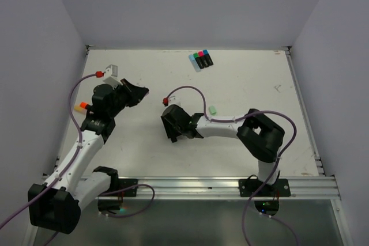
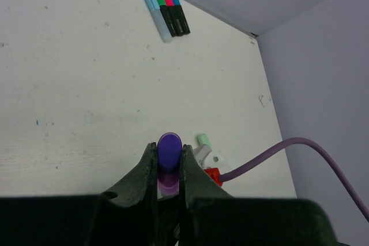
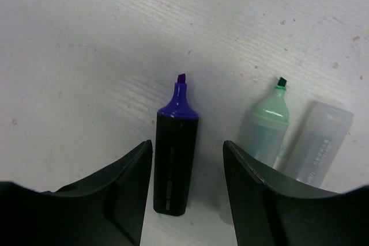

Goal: Open the pen caps

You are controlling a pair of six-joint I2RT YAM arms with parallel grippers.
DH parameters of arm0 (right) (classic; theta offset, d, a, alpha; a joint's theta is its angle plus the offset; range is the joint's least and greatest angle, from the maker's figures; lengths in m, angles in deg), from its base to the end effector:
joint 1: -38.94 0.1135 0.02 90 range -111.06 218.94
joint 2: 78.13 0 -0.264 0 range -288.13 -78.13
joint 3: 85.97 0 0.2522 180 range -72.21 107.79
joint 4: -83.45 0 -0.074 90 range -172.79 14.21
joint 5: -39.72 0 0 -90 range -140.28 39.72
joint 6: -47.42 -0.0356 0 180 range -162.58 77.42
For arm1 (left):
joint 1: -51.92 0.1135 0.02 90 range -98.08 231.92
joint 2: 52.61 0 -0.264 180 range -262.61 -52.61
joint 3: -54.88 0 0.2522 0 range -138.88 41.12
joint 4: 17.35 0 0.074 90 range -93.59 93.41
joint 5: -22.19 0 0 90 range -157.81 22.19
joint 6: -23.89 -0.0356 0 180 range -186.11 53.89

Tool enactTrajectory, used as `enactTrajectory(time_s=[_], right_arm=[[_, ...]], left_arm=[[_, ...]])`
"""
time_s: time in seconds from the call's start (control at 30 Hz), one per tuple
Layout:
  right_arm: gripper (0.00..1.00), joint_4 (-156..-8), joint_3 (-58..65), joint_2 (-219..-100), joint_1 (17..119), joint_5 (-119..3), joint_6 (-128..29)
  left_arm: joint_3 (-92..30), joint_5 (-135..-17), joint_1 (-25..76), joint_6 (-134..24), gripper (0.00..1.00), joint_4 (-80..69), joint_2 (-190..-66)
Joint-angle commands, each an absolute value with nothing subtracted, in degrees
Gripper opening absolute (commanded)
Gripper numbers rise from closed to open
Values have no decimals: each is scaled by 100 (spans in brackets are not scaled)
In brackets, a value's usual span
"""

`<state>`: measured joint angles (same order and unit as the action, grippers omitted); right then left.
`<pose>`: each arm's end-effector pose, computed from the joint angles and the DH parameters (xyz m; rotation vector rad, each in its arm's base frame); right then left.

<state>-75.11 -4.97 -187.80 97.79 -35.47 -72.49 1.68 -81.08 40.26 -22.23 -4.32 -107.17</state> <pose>0.2145 0.3373 0.1579 -0.4987 2.3936 0.3930 0.2180 -0.0533 0.2956 -0.3627 1.8741 -0.8829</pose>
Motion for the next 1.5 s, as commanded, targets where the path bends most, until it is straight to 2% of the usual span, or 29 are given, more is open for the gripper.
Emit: enactTrajectory(time_s=[0.0,0.1,0.23,0.37,0.5,0.6,0.77,0.97,1.47], right_arm=[[56,-7515,-612,-18028,9774,-3148,-7202],[57,-7094,-708,-17298,9695,-2638,-7228],[58,-6216,-980,-16209,9021,-2383,-7517],[58,-5652,-1498,-15049,8193,-2391,-7589],[57,-4880,-1684,-13934,7324,-2365,-7501],[57,-4659,-1877,-13370,7033,-2365,-7492],[57,-4482,-2141,-13069,6839,-2487,-7457],[57,-4464,-2352,-12841,6786,-2742,-7492],[57,-4561,-2493,-12779,6733,-2874,-7448]], left_arm=[[122,-8319,4041,-2260,0,-658,-10806],[61,-8520,4032,-2243,0,-763,-11007],[-219,-8627,3726,-2260,0,-869,-11535],[-563,-8232,2665,-2216,0,-1131,-12394],[-948,-8029,1995,-1883,0,-1580,-13195],[-1422,-7801,1502,-1751,0,-1668,-13942],[-2372,-7607,738,-1645,0,-1572,-15399],[-3472,-7115,236,-1654,0,-1028,-16491],[-3938,-6113,-10,-1934,0,-60,-17223]])
